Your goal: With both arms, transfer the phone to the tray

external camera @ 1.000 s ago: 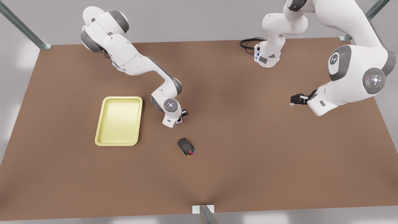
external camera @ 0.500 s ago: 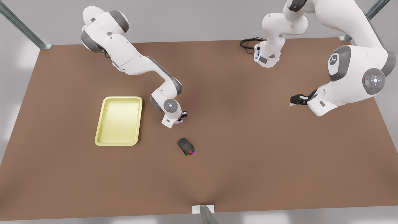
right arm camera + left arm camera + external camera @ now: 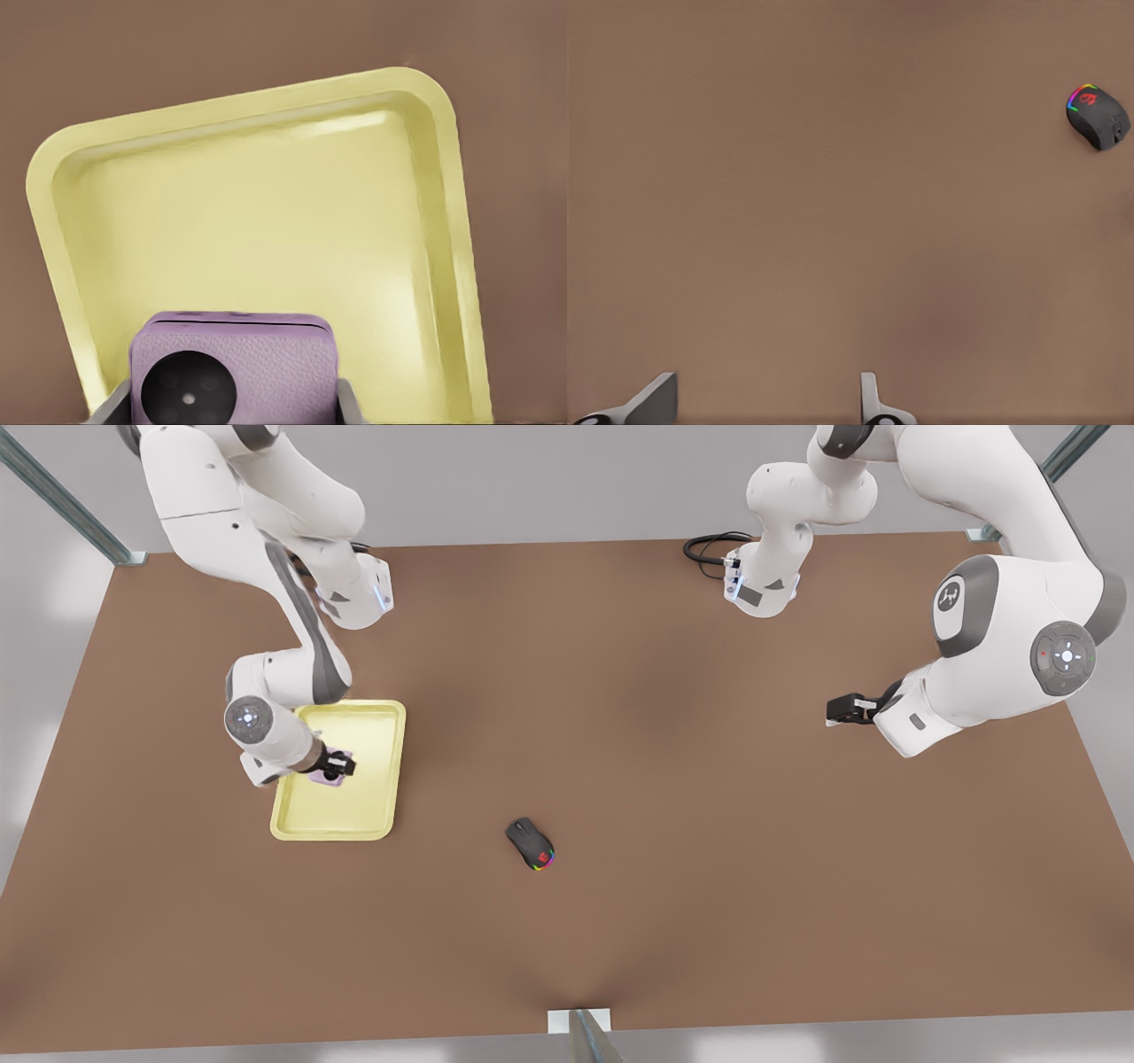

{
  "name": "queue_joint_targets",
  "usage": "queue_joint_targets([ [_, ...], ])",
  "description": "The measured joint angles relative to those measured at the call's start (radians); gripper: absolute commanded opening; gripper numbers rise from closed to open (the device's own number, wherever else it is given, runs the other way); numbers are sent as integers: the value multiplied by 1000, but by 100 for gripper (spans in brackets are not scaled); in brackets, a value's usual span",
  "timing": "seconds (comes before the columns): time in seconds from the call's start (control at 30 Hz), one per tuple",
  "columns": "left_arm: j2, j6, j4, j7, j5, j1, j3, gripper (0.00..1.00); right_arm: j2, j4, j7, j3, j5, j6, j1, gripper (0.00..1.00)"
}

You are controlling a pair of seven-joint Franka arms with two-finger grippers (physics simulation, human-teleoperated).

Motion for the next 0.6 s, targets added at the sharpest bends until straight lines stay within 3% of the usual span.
queue_joint_targets([
  [0.13, 1, 0, 0, -1, 1, 0, 0, 100, 47, -136, -103, -1, 1, 101, -87, 77],
  [0.2, 1, 0, 0, -2, 8, 0, -1, 100, 92, -141, -144, -1, -1, 154, -77, 100],
  [0.33, 0, 0, 0, -3, 16, 0, -3, 100, 86, -129, -210, -1, -5, 209, -74, 100],
  [0.4, -2, 0, 1, -4, 17, 0, -4, 100, -10, 27, -236, 4, -5, 140, -66, 100],
  [0.53, -1, -11, 1, -13, 27, -5, -5, 100, -24, 636, -261, 74, 8, -225, -71, 100],
  [0.57, 2, -14, 2, -18, 33, -8, -5, 100, 2, 712, -265, 55, 14, -306, -29, 100],
  [0.6, 3, -17, 2, -22, 37, -10, -5, 100, 46, 792, -270, -76, 25, -383, 110, 100],
])
